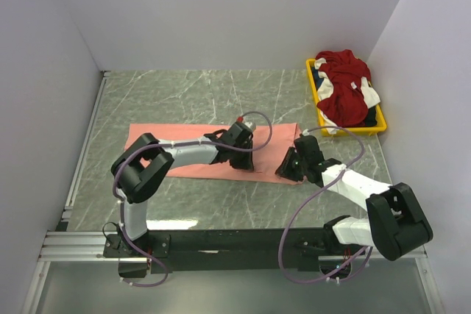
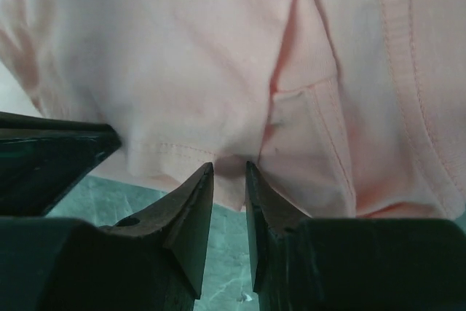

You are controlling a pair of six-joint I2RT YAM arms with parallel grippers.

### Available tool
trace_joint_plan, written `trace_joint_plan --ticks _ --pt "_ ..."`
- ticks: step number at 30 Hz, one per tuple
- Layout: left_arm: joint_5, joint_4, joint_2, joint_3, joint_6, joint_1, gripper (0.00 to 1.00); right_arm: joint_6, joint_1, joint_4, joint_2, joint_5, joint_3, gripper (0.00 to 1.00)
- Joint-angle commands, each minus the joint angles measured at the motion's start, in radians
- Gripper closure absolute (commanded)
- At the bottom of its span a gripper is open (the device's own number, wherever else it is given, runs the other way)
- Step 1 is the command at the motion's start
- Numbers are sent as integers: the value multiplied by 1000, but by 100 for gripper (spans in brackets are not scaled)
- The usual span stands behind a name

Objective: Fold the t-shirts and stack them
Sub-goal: Fold the tshirt

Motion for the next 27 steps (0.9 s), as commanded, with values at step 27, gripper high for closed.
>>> trace_joint_plan --ticks 27 --pt "-355 -122 -390 -350 -150 265 81 -16 102 -102 214 134 337 64"
